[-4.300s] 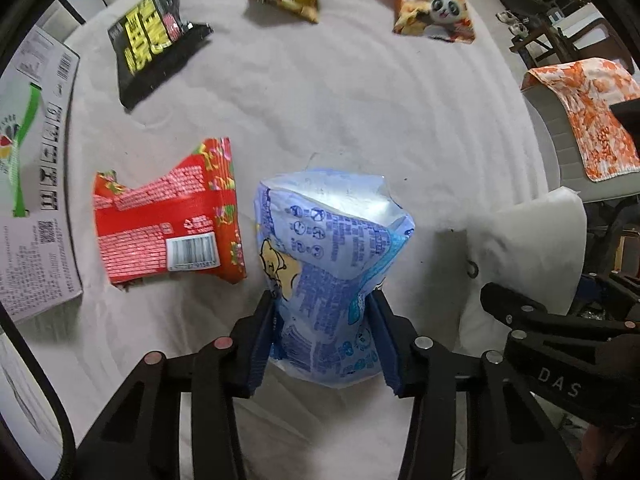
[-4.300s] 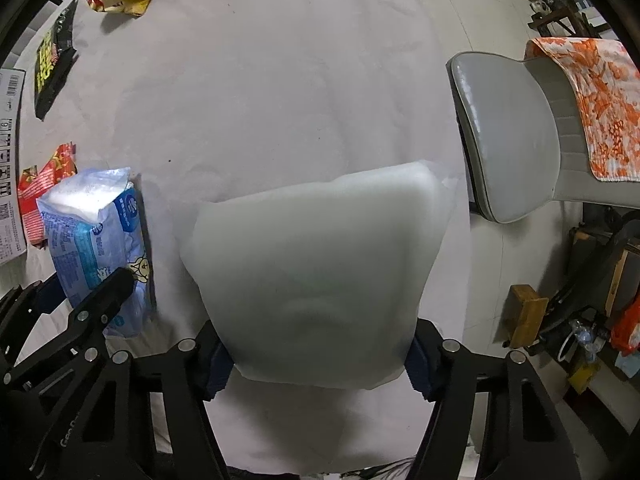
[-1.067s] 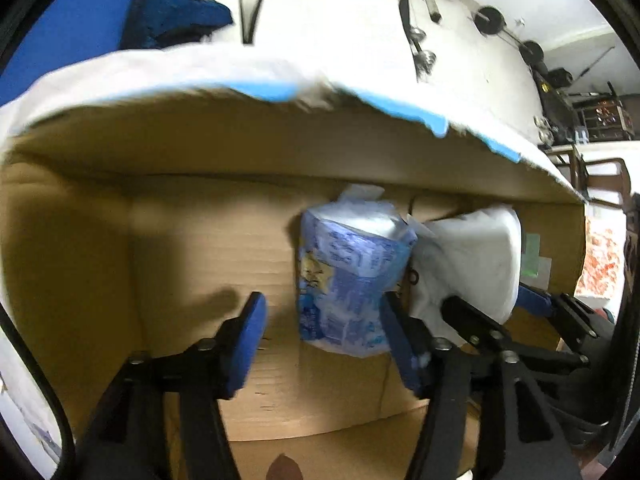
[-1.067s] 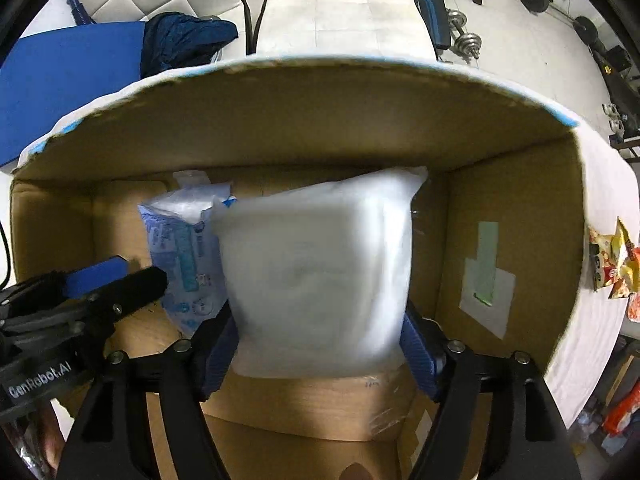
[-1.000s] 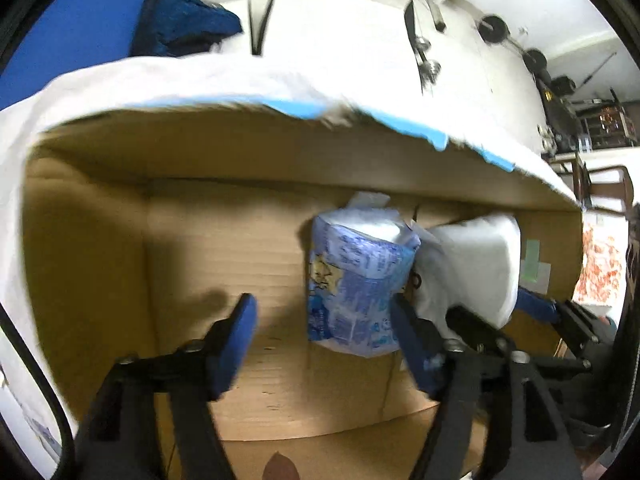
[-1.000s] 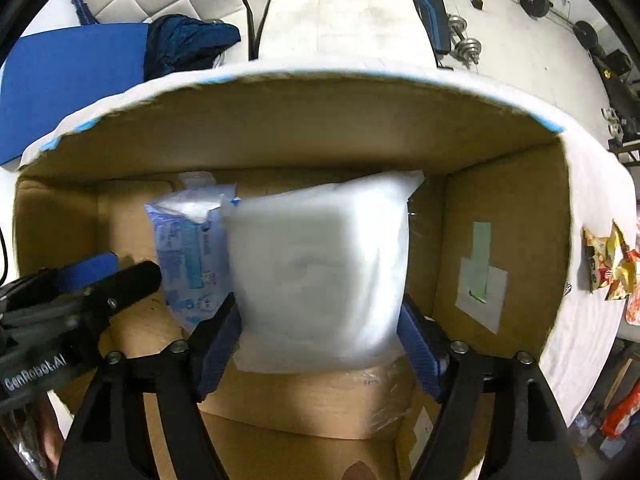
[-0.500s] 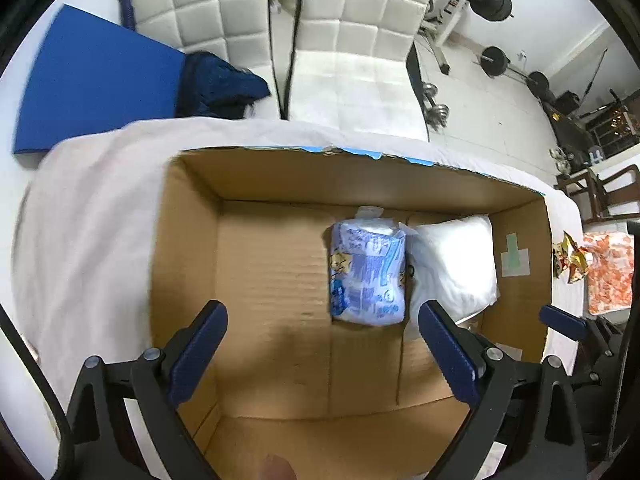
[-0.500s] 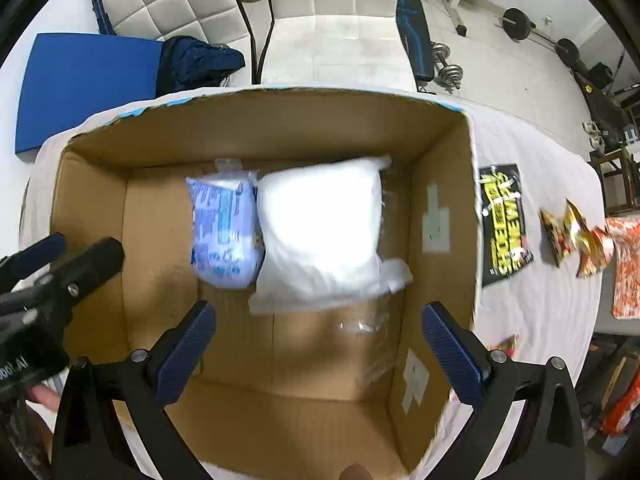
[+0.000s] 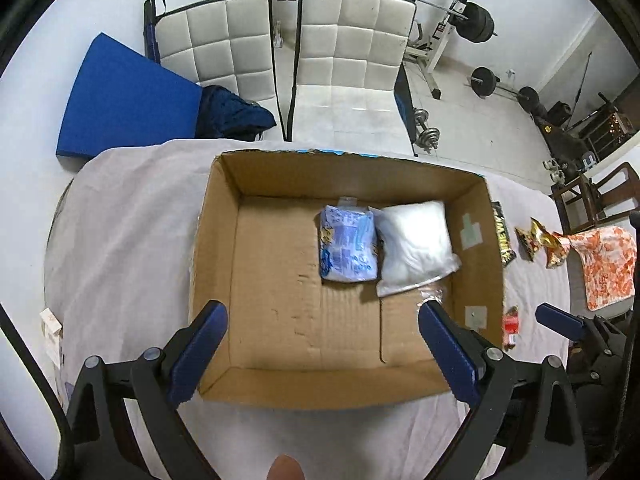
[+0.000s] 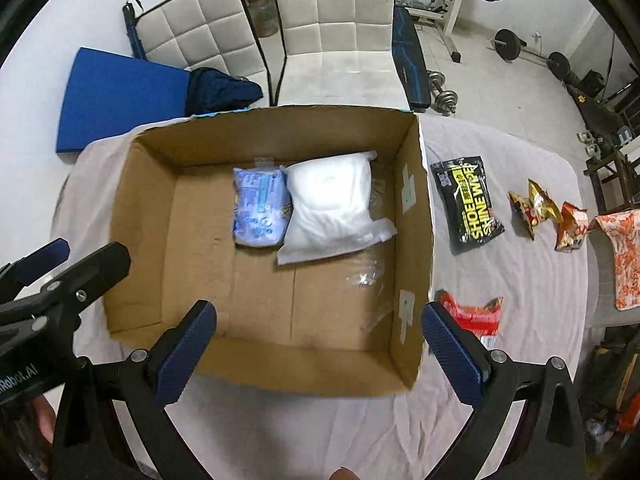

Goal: Organize soft objects
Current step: 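Grasp the black Shoe Shine Wipes pack with left tool while right grasps orange bag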

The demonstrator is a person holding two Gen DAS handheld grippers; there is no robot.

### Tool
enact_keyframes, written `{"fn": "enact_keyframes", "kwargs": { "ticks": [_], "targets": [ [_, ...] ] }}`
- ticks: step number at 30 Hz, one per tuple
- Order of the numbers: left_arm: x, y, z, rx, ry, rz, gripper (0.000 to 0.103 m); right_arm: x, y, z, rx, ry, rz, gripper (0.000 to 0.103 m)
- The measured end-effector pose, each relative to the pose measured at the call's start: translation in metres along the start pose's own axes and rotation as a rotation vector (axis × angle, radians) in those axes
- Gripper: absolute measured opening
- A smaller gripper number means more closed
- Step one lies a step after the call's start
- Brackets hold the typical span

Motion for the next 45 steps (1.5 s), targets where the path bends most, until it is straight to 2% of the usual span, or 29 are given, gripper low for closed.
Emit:
{"fn": "enact_keyframes", "kwargs": {
  "ticks": [6, 12, 17, 20, 23, 27, 30, 34, 37, 38, 45],
  "targets": [
    [0.017, 0.020, 0.008, 0.025, 0.007, -0.010, 0.098, 0.004, 0.024, 0.014, 0.016, -0.004, -0.049, 0.103],
    [0.059, 0.034, 0.009, 0.035, -0.012, -0.010, 0.098, 0.029, 0.047, 0.026, 0.030, -0.022, -0.090, 0.103],
    [0.124, 0.030, 0.000, 0.025, -0.043, 0.031, 0.098, 0.087, 0.061, 0.029, 0.040, -0.073, -0.090, 0.103],
    [0.175, 0.015, -0.007, -0.003, -0.067, 0.081, 0.098, 0.147, 0.065, 0.027, 0.046, -0.132, -0.056, 0.103],
    [0.226, -0.010, -0.016, -0.047, -0.102, 0.119, 0.098, 0.209, 0.061, 0.023, 0.037, -0.197, -0.021, 0.103],
    [0.275, -0.056, -0.032, -0.107, -0.128, 0.121, 0.098, 0.307, 0.046, 0.010, 0.026, -0.292, 0.046, 0.103],
    [0.297, -0.092, -0.042, -0.168, -0.113, 0.133, 0.098, 0.367, 0.029, -0.002, 0.012, -0.347, 0.064, 0.103],
    [0.313, -0.150, -0.053, -0.265, -0.052, 0.149, 0.097, 0.422, -0.004, -0.018, -0.030, -0.386, 0.060, 0.103],
    [0.313, -0.184, -0.056, -0.311, -0.024, 0.127, 0.096, 0.453, -0.035, -0.029, -0.074, -0.408, 0.048, 0.102],
    [0.314, -0.196, -0.056, -0.329, -0.012, 0.123, 0.096, 0.461, -0.048, -0.031, -0.094, -0.411, 0.043, 0.099],
    [0.314, -0.249, -0.043, -0.429, 0.003, 0.096, 0.096, 0.479, -0.111, -0.039, -0.195, -0.424, 0.020, 0.093]
  ]
}}
Point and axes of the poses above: each gripper's, at about its wrist camera, not at the fingertips, and y roughly against the way its jaws point, x to its right, z to its underside, the point moved 10 cm from there along -y, roughly the way its jaws point
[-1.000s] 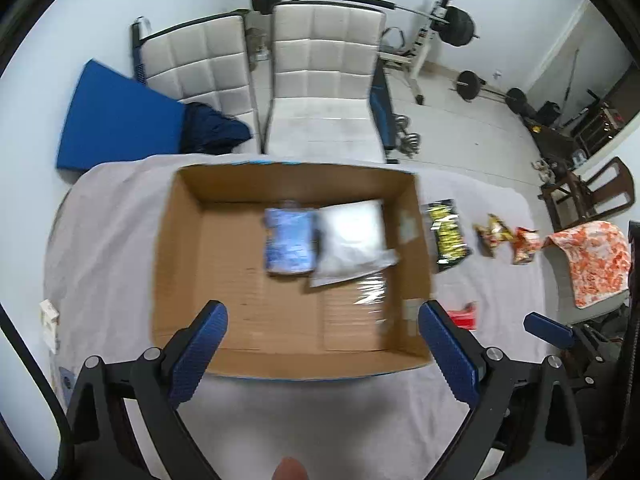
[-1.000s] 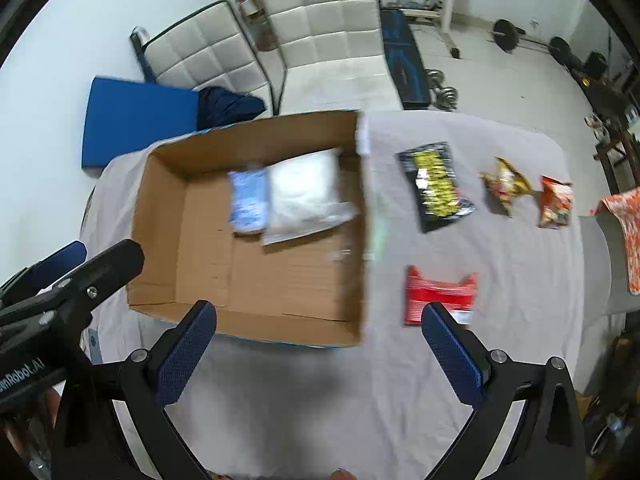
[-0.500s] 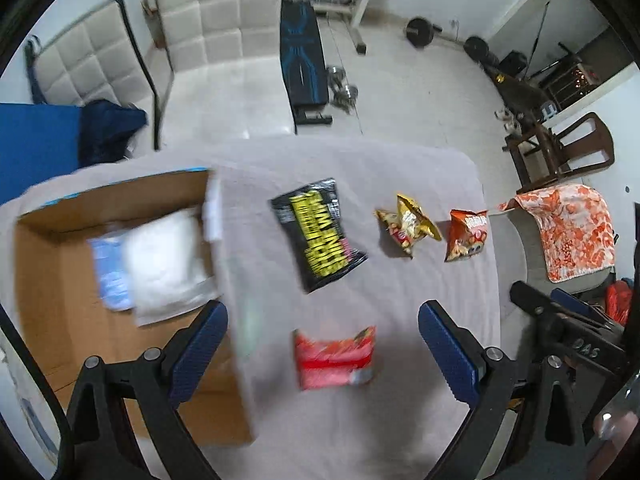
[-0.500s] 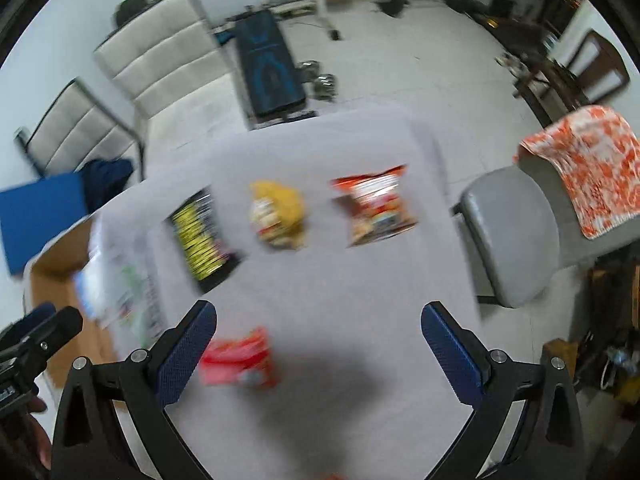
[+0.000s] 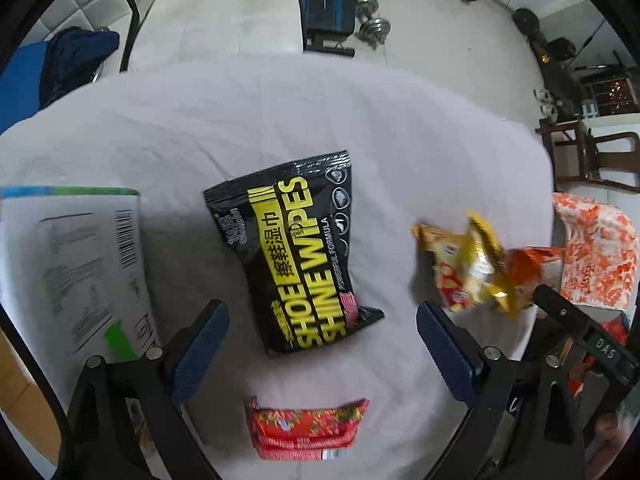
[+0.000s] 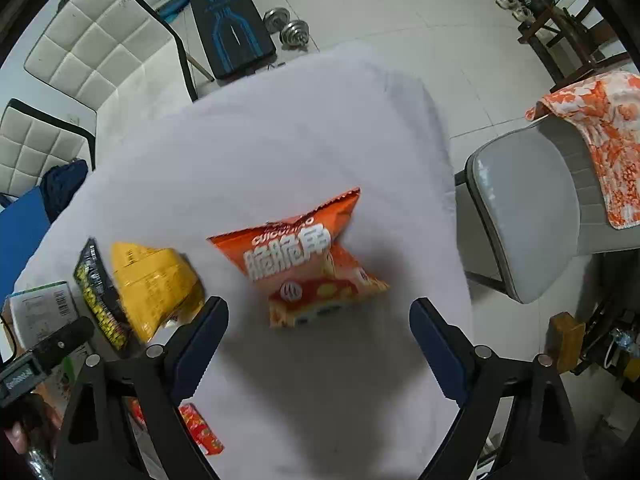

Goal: Organize soft objects
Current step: 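Grasp the black Shoe Shine Wipes pack with left tool while right grasps orange bag, then carry both bags into the box and release them beside the other packs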

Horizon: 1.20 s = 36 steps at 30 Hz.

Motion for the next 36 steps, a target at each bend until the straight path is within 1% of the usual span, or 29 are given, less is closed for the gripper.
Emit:
{"fn": "enact_keyframes", "kwargs": {
  "ticks": [3, 5, 9, 13, 16, 17, 18, 19, 20, 21, 24, 25, 27, 28, 29, 33, 36],
  "targets": [
    [-0.004, -0.013, -0.003, -0.023, 0.013, -0.019, 0.096, 0.000, -0.016, -0.005, -0.024, 0.001, -0.007, 0.090],
    [-0.007, -0.020, -0.005, -0.038, 0.027, -0.018, 0.096, -0.001, -0.023, -0.007, -0.037, -0.001, -0.010, 0.087],
    [-0.012, -0.033, -0.008, -0.058, 0.049, -0.016, 0.096, -0.003, -0.031, -0.009, -0.051, -0.009, -0.016, 0.084],
    [-0.014, -0.036, -0.010, -0.052, 0.044, -0.025, 0.096, -0.003, -0.037, -0.012, -0.061, 0.000, -0.002, 0.082],
    [-0.014, -0.033, -0.012, -0.032, 0.032, -0.051, 0.089, -0.001, -0.042, -0.014, -0.075, 0.009, 0.016, 0.075],
    [-0.013, -0.032, -0.013, -0.024, 0.028, -0.060, 0.083, 0.001, -0.044, -0.015, -0.077, 0.008, 0.020, 0.073],
    [-0.010, -0.031, -0.013, -0.015, 0.020, -0.078, 0.075, 0.003, -0.044, -0.015, -0.077, 0.006, 0.022, 0.072],
    [-0.012, -0.028, -0.014, 0.000, 0.006, -0.103, 0.069, 0.004, -0.045, -0.016, -0.079, 0.004, 0.023, 0.070],
    [-0.006, -0.027, -0.015, 0.009, -0.008, -0.114, 0.059, 0.006, -0.046, -0.017, -0.081, 0.005, 0.026, 0.070],
    [-0.004, -0.025, -0.015, 0.015, -0.023, -0.122, 0.057, 0.007, -0.047, -0.017, -0.085, 0.006, 0.029, 0.070],
    [-0.002, -0.024, -0.014, 0.027, -0.023, -0.123, 0.055, 0.008, -0.048, -0.019, -0.094, 0.012, 0.038, 0.068],
    [-0.002, -0.024, -0.014, 0.031, -0.024, -0.124, 0.055, 0.009, -0.049, -0.019, -0.096, 0.014, 0.044, 0.064],
    [-0.001, -0.022, -0.011, 0.043, -0.027, -0.128, 0.053, 0.009, -0.050, -0.019, -0.096, 0.017, 0.059, 0.061],
    [0.001, -0.020, -0.009, 0.051, -0.031, -0.130, 0.053, 0.008, -0.049, -0.018, -0.093, 0.017, 0.060, 0.054],
    [0.001, -0.018, -0.006, 0.057, -0.034, -0.132, 0.052, 0.008, -0.048, -0.018, -0.090, 0.020, 0.059, 0.052],
    [0.002, -0.005, -0.004, 0.095, -0.049, -0.138, 0.051, 0.003, -0.043, -0.014, -0.090, 0.036, 0.062, 0.051],
    [0.006, 0.007, 0.006, 0.117, -0.073, -0.132, 0.051, 0.001, -0.037, -0.012, -0.080, 0.048, 0.071, 0.050]
  ]
}}
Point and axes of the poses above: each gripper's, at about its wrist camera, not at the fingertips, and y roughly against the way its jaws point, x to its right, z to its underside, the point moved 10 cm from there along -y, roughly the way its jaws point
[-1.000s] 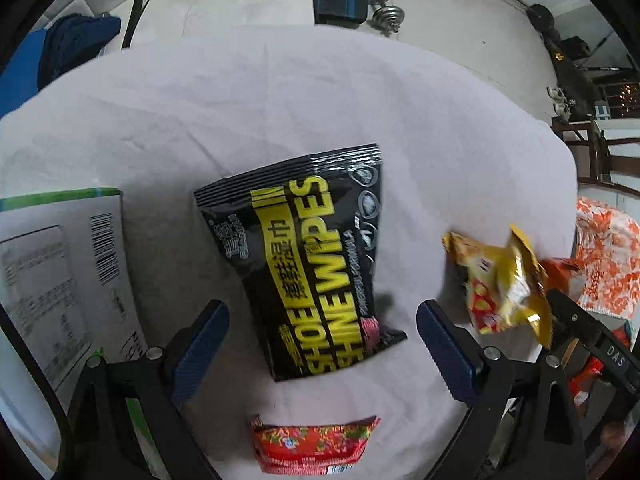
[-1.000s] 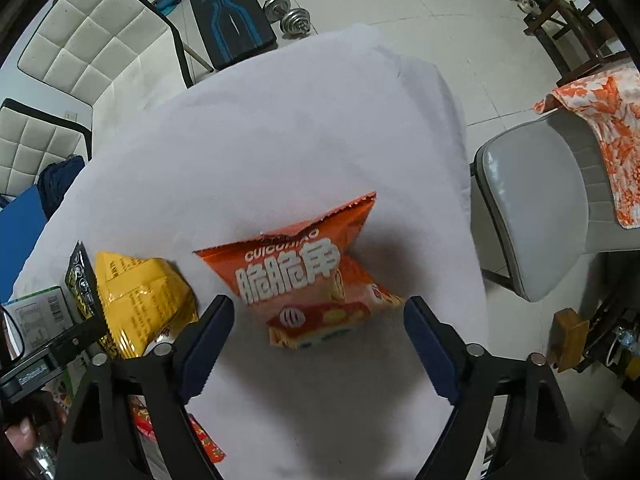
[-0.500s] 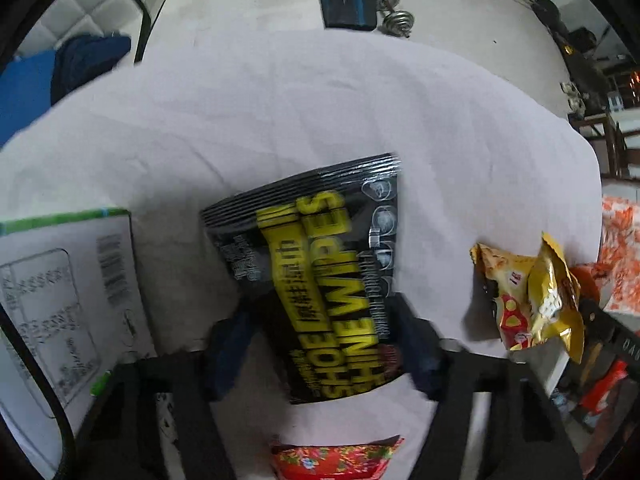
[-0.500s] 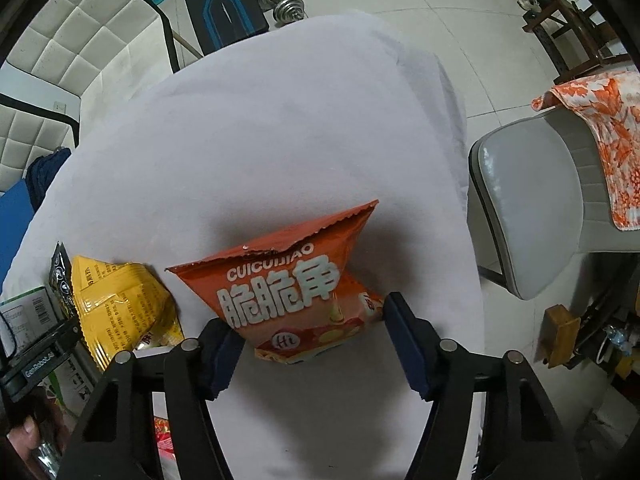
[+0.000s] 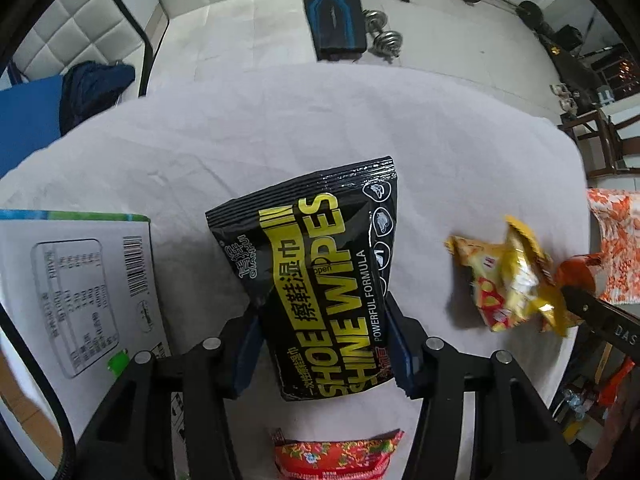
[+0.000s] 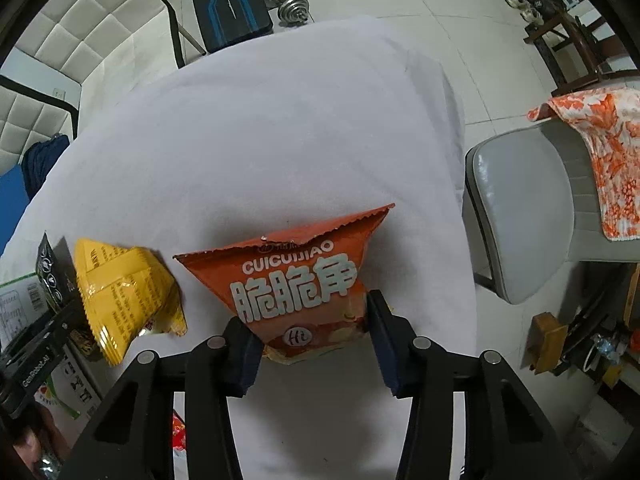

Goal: Organize soft objects
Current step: 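Carry both bags into the box and release them beside the other packs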

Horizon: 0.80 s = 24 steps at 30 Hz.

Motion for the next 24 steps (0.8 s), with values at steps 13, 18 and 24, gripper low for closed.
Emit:
{"fn": "enact_keyframes", "kwargs": {
  "ticks": [13, 18, 24],
  "targets": [
    [0.015, 0.110, 0.033, 0.242, -0.074, 0.032, 0.051, -0.024, 0.075, 0.030, 0.135, 0.057, -0.018, 0.050],
    [0.014, 0.154, 0.045, 0.319, -0.107, 0.047, 0.051, -0.046, 0.103, 0.061, 0.176, 0.090, -0.041, 0.050],
    [0.002, 0.193, 0.062, 0.385, -0.112, 0.065, 0.051, -0.075, 0.133, 0.105, 0.218, 0.118, -0.079, 0.050]
  ]
}}
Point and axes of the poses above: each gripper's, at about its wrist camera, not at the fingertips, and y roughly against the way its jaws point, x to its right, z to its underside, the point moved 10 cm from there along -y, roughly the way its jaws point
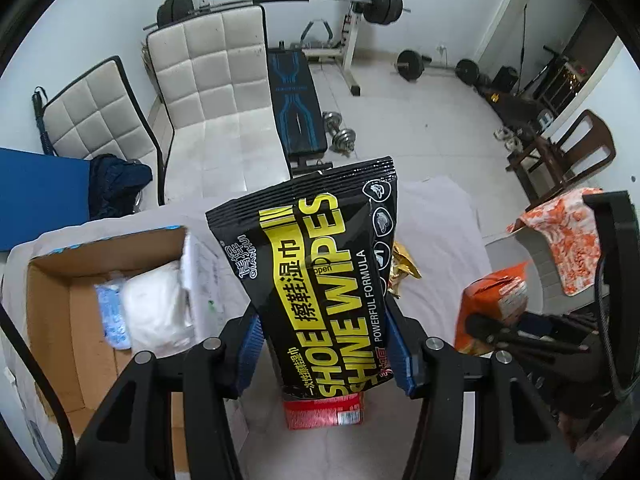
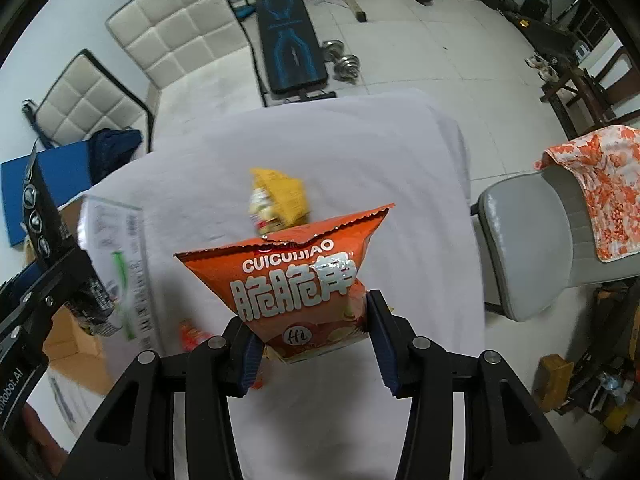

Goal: Organize soft objects
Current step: 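Carry both bags into the box and release them beside the other packs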

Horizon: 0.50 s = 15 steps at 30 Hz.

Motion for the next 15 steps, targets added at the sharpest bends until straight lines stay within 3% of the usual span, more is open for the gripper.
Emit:
{"fn": "enact_keyframes", "kwargs": {
  "ticks": [7, 15],
  "targets": [
    [-0.043, 0.042, 0.014, 0.057, 0.039, -0.006, 0.051, -0.047, 0.036, 0.034, 0.040, 0.041, -0.066, 0.050],
    [-0.135, 0.079, 0.038, 0.059, 0.071, -0.078, 0.051, -0.149, 0.055, 0.060, 0.055, 0.132, -0.127, 0.050]
  ]
}}
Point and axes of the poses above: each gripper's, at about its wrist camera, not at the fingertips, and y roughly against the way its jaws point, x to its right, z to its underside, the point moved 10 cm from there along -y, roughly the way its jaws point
